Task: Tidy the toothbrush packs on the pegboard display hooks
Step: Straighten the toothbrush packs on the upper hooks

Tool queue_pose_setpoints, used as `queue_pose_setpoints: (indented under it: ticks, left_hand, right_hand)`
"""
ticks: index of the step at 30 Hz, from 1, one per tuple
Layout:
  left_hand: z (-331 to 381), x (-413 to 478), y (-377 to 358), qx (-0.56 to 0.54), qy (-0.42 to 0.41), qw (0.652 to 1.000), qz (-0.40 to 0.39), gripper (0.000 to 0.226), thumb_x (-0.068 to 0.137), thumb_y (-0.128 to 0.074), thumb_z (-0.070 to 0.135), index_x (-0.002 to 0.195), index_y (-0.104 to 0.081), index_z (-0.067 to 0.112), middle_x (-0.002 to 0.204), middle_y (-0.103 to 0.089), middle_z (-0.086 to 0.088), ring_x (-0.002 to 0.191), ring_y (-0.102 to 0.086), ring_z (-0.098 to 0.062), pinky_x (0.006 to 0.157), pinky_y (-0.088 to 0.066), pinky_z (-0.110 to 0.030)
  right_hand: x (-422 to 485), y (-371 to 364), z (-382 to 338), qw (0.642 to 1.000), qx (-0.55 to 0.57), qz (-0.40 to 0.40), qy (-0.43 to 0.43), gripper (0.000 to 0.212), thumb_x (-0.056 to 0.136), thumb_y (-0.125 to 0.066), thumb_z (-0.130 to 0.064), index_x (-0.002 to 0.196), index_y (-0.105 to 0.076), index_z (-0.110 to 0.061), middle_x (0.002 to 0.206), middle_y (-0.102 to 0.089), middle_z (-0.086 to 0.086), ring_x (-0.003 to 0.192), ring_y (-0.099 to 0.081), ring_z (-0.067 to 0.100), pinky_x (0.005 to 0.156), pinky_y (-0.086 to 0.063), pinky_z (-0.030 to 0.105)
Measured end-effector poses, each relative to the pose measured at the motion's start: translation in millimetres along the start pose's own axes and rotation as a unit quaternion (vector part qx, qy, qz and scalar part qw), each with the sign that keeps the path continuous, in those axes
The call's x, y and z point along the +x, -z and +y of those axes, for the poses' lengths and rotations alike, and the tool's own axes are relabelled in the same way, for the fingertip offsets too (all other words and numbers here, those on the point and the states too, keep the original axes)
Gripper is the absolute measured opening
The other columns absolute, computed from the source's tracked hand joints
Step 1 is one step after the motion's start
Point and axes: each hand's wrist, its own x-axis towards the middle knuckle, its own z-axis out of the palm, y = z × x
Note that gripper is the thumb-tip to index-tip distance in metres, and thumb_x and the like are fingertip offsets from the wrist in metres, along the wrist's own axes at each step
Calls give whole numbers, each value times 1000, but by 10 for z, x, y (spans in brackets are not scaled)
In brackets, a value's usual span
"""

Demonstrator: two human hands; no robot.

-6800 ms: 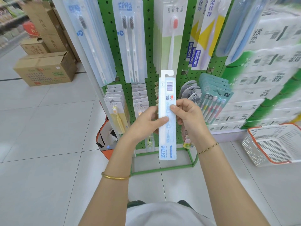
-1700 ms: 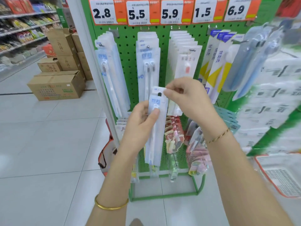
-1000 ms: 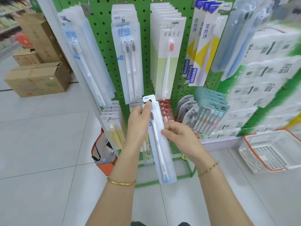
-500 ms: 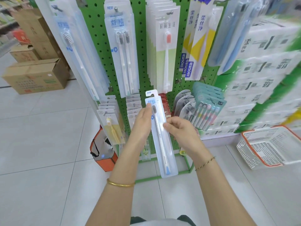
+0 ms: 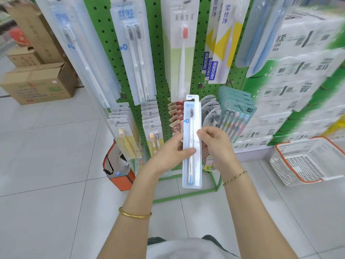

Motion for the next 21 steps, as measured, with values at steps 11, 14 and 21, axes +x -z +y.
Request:
queue_pose_setpoints:
  ticks: [11, 14, 21]
  left_hand:
    - [-25, -170, -35, 169, 49, 979, -98, 98, 79, -76, 18, 150, -9, 33, 144, -38, 9, 125, -43, -14, 104, -38, -30]
    - [-43, -191, -59, 207, 43, 974, -85, 113, 78, -77, 20, 150, 8, 40, 154, -25, 8, 132, -39, -17, 104, -36, -27]
    - [-57, -193, -101, 310, 6, 949, -60, 103, 80, -70, 17, 149, 3, 39, 130, -24, 6, 114, -42, -19, 96, -45, -36]
  right_hand:
    - [31, -16, 52, 989, 20, 144, -16, 23, 94, -54, -11, 74, -57, 0, 63, -48, 3, 56, -39, 13, 58, -37, 26]
    - [42, -10, 70, 984, 24, 174, -18, 24, 94, -54, -12, 72, -55, -2, 64, -45, 6, 60, -40, 17, 63, -40, 32]
    - [19, -59, 92, 980, 46, 191, -39, 37, 94, -53, -9, 58, -46, -13, 57, -44, 2, 48, -38, 10, 47, -35, 18]
